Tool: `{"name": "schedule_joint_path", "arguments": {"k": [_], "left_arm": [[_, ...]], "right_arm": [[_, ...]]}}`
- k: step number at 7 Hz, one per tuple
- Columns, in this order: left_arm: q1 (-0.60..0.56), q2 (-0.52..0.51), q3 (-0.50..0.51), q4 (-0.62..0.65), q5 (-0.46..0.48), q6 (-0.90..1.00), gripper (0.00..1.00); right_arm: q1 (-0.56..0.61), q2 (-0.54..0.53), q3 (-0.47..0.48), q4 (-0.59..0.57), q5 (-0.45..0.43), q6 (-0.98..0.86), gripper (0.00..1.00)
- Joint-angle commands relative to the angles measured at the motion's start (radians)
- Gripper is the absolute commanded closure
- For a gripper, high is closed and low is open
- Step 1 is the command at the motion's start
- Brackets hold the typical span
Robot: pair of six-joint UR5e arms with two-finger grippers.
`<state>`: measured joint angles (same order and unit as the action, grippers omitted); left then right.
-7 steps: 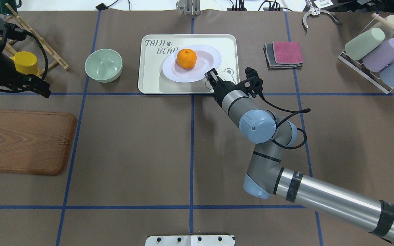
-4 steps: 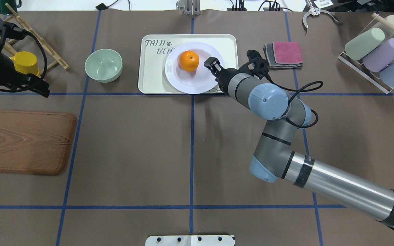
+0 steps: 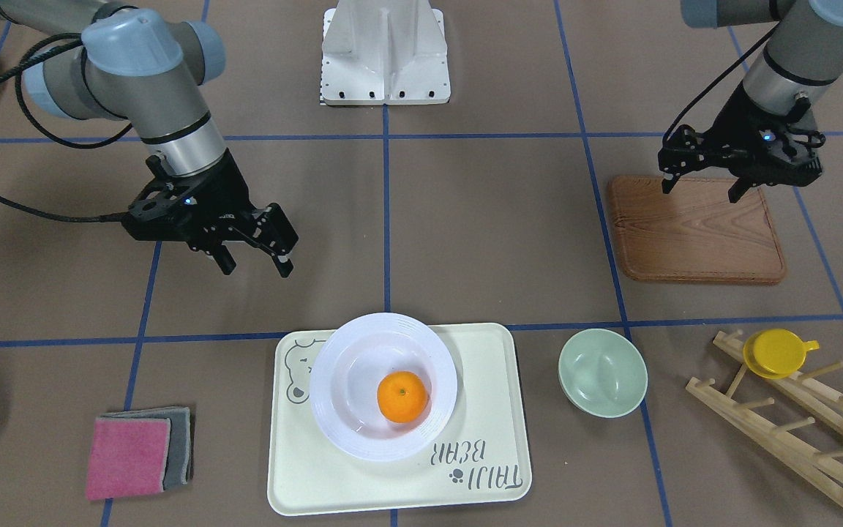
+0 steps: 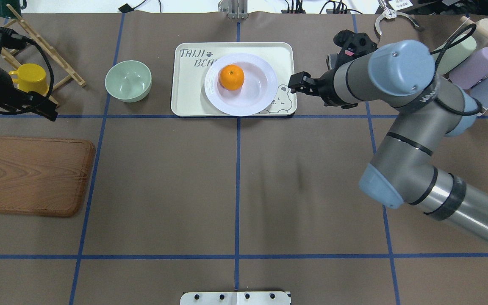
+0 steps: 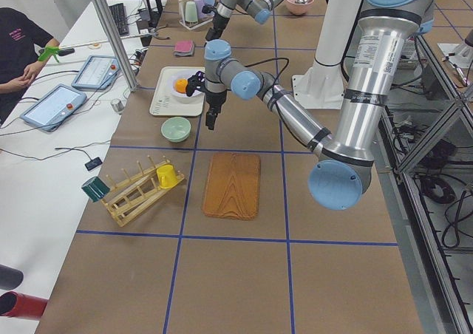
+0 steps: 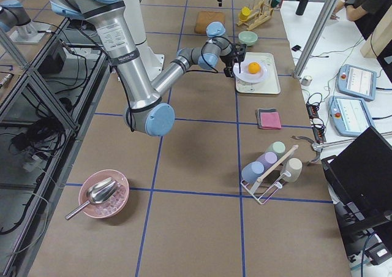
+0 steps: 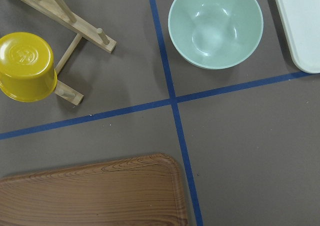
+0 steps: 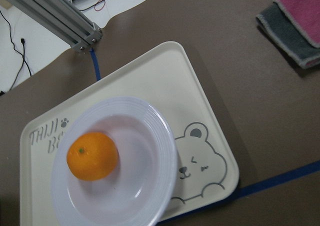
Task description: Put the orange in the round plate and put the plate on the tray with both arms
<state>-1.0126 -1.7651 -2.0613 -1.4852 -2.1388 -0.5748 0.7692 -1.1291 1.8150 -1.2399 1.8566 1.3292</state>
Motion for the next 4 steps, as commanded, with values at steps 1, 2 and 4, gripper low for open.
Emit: {"name": "schedule_joint_path", "arguments": {"k": [1,2,4], "left_arm": [[-0.029,0.054,-0.002,-0.009,-0.003,0.091,0.02],[-0.059,0.09,-0.002,-0.01,-0.003,0.158,0.02],[-0.133,0.175,0.0,-0.013,-0.003,0.324,0.02]], "right_arm": [[0.213,-0.122,0.041,-0.049,0.286,-0.341,0.0],[0.339,-0.174,0.044,-0.099,0.371,-0.498,0.0],[0.46,-0.283,0.044,-0.165,0.369,-0.689,0.0]]}}
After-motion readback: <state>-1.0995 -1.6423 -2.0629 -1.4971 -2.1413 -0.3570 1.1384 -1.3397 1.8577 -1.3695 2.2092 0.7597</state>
